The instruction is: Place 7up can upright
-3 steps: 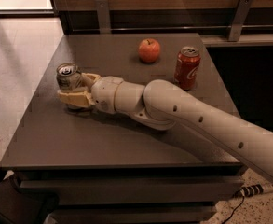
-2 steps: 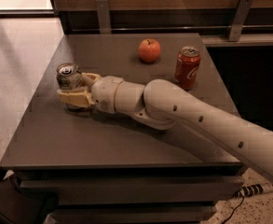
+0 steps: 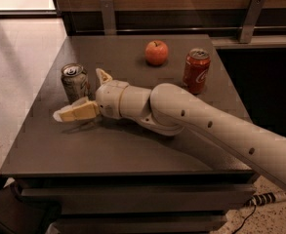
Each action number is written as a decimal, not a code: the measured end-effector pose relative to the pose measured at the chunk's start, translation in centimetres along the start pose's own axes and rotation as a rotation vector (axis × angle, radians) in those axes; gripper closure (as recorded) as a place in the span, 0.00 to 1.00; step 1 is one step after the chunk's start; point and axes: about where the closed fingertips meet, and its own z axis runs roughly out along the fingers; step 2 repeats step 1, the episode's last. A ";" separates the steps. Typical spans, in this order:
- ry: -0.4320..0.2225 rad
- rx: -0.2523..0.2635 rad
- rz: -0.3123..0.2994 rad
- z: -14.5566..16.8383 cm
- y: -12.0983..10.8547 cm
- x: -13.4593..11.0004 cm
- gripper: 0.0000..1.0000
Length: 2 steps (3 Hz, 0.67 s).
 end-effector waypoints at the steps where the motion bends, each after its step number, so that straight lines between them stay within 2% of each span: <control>1: 0.000 0.000 0.000 0.0 0.0 0.0 0.00; 2: 0.000 0.000 0.000 0.0 0.0 0.0 0.00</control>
Offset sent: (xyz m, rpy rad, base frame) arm 0.0000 0.0000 0.0000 0.0000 0.0000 0.0000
